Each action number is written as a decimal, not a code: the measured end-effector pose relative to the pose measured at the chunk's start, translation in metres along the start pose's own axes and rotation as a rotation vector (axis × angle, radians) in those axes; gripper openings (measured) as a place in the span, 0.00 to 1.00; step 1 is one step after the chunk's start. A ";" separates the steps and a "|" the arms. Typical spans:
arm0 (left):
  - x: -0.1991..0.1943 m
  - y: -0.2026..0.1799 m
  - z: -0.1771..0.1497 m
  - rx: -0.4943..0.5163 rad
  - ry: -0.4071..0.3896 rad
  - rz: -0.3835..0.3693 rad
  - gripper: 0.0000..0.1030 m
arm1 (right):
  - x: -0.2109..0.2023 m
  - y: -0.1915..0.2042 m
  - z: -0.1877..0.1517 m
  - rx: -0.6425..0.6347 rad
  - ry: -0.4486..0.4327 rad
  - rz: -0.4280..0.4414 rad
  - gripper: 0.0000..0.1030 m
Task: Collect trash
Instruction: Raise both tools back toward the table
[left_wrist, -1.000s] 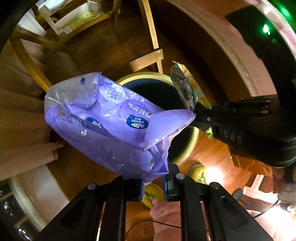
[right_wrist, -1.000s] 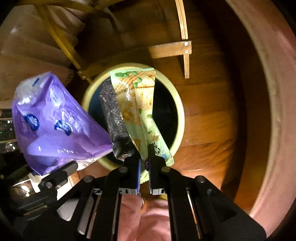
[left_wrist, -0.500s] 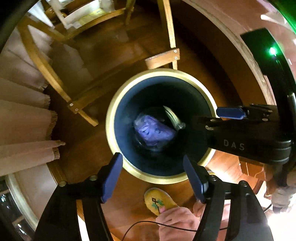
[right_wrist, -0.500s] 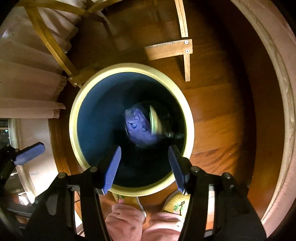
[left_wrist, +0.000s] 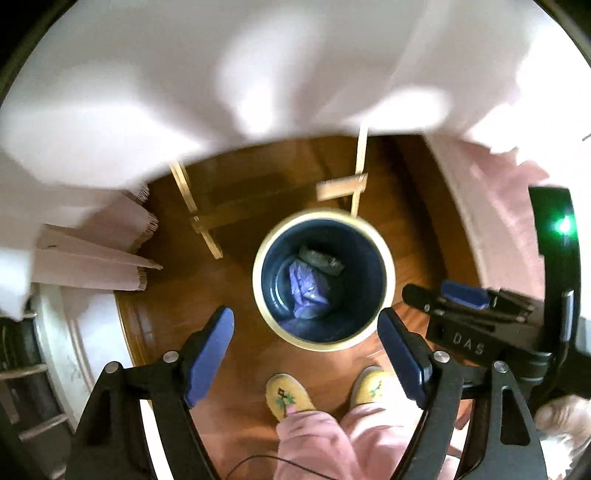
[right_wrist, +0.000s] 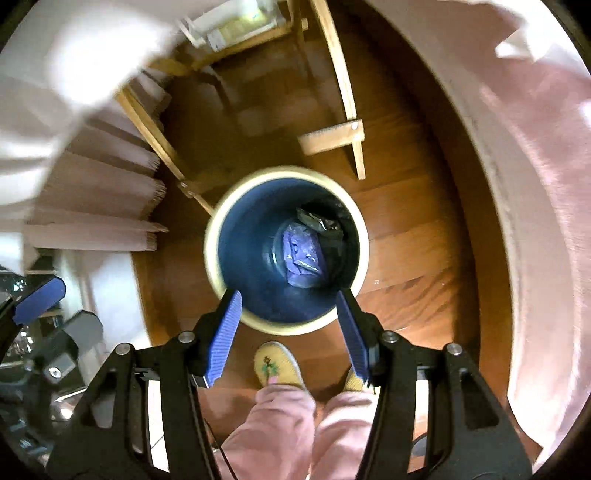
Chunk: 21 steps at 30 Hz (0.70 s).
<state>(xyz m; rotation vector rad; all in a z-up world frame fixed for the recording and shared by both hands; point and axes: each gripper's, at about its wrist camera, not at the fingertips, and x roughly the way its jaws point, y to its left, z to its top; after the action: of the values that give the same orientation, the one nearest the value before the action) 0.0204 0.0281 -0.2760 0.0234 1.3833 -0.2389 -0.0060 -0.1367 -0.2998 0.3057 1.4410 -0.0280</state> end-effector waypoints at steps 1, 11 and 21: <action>-0.018 -0.001 0.001 -0.004 -0.013 -0.008 0.82 | -0.015 0.003 -0.001 0.004 -0.008 0.004 0.49; -0.188 -0.018 0.025 0.054 -0.169 -0.034 0.83 | -0.175 0.033 -0.008 0.032 -0.139 0.039 0.49; -0.294 -0.024 0.063 0.128 -0.294 -0.043 0.83 | -0.278 0.056 -0.007 0.053 -0.268 0.058 0.49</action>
<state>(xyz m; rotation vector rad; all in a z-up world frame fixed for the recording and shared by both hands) 0.0281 0.0402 0.0254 0.0626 1.0756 -0.3524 -0.0395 -0.1272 -0.0183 0.3724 1.1666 -0.0576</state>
